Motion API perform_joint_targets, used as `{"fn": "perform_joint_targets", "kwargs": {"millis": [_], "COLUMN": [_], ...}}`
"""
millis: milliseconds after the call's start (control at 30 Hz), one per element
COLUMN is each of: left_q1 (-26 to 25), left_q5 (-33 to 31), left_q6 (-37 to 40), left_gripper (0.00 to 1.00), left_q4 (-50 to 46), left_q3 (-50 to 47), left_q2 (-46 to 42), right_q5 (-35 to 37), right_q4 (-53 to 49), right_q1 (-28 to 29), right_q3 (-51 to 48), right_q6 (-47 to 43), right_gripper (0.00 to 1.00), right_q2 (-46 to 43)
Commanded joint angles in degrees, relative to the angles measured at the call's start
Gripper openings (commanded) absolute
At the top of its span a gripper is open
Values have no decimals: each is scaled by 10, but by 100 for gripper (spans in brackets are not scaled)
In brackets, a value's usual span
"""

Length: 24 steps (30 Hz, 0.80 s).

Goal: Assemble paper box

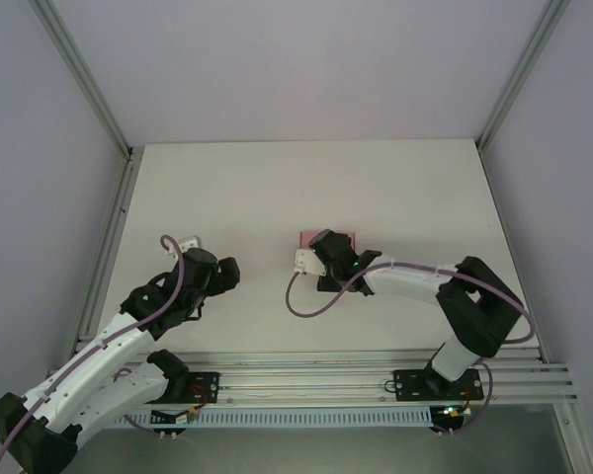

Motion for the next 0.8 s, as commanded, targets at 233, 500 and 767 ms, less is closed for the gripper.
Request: {"fn": "perform_joint_targets", "kwargs": {"millis": [233, 500, 767], "left_q1": [39, 203, 313], "left_q5": [-72, -84, -58], "left_q6": [35, 153, 239], "left_gripper": [100, 100, 100], "left_q4": [16, 225, 597], "left_q3": [57, 32, -99], "left_q2": [70, 158, 288], "right_q5": [-181, -259, -108], "right_q4": [-70, 19, 435], "right_q1": [-156, -449, -452], "right_q3": [54, -35, -291], "right_q6": [345, 674, 525], "right_gripper": [100, 100, 100], "right_q2": [-135, -173, -240]}}
